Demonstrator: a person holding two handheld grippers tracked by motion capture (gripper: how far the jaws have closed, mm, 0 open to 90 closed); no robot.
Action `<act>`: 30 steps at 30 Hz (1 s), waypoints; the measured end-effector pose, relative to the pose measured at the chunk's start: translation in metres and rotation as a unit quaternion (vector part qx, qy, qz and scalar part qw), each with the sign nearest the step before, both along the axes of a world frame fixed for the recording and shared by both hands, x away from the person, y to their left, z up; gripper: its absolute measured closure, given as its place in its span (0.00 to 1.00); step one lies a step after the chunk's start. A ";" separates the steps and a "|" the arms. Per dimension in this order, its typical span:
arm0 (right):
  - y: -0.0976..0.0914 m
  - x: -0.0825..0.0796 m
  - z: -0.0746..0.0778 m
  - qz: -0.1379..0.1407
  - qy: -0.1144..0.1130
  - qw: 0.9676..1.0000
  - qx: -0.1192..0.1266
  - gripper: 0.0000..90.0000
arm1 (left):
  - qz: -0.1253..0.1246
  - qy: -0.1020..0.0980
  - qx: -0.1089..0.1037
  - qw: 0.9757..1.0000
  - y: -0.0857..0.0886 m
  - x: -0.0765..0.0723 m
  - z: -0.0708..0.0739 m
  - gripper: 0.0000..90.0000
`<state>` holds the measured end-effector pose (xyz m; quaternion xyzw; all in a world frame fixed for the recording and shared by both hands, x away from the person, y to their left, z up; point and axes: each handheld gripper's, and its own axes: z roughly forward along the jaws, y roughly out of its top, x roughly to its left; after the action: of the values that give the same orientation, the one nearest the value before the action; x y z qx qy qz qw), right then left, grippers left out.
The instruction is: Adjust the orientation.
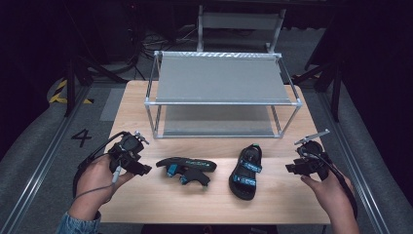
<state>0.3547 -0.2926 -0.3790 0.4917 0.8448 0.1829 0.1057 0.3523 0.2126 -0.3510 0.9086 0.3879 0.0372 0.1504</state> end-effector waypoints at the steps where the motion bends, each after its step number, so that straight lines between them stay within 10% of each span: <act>1: 0.001 0.000 -0.001 0.005 -0.002 1.000 0.006 0.65 | -0.001 0.003 -0.004 1.000 -0.001 -0.001 0.001 0.48; 12: 0.001 0.000 -0.005 0.017 -0.008 0.999 0.031 0.66 | -0.018 0.010 -0.040 0.999 -0.018 0.003 0.003 0.58; 18: -0.003 -0.004 -0.008 0.008 -0.003 0.999 0.039 0.66 | -0.047 0.021 -0.095 0.994 -0.030 0.007 0.005 0.58; 30: -0.009 -0.015 -0.017 0.000 0.010 0.999 0.046 0.69 | -0.096 -0.004 -0.112 0.989 -0.057 0.010 0.007 0.74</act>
<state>0.3401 -0.3019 -0.3964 0.4975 0.8366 0.2169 0.0747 0.3627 0.1554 -0.3438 0.9188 0.3002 -0.0169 0.2556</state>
